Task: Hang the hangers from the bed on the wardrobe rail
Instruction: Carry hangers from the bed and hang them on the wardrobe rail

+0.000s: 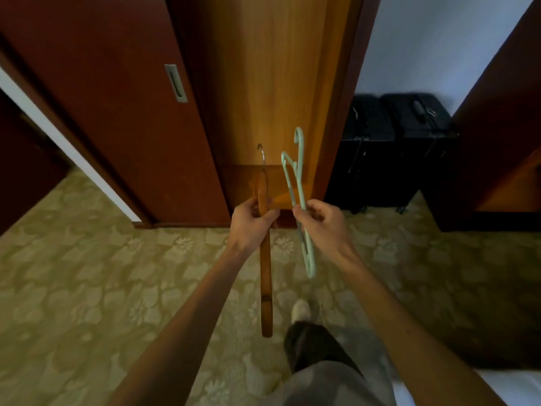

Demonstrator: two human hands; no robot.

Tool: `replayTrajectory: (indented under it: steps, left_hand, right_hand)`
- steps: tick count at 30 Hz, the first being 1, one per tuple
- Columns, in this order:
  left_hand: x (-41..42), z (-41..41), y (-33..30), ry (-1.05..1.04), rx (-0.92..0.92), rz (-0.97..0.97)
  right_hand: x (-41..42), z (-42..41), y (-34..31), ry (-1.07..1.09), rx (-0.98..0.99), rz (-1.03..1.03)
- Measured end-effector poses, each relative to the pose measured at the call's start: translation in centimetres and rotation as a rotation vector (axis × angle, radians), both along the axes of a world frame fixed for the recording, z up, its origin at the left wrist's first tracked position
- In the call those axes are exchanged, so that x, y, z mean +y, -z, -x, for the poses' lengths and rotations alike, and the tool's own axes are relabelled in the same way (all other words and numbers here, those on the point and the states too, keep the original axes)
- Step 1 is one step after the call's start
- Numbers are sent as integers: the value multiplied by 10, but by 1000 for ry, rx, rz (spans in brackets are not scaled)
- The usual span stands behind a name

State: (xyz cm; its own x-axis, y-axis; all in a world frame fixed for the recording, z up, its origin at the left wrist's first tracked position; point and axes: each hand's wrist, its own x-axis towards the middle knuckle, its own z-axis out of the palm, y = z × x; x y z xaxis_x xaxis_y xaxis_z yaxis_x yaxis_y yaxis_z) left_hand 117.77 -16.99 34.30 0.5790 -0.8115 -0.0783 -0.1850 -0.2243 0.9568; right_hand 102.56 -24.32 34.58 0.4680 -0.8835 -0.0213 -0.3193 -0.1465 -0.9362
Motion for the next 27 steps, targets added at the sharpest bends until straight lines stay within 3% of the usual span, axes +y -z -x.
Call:
replayTrajectory:
  steps: [8,13,21,27]
  left_hand:
    - [-165,-106,10,138,44,-16]
    - [-274,-185,-14,94,84,-38]
    - [-404,-290,-72,-39,87,-6]
    - [-496,-358,-142,-28,76,60]
  right_hand:
    - [-159,-114,15,-14,29,-44]
    - [-260,-182,-9,-12,-12,-80]
    - [-388,-298,-56,24,-52,-77]
    - [-469,-362,-125,81,-79,90]
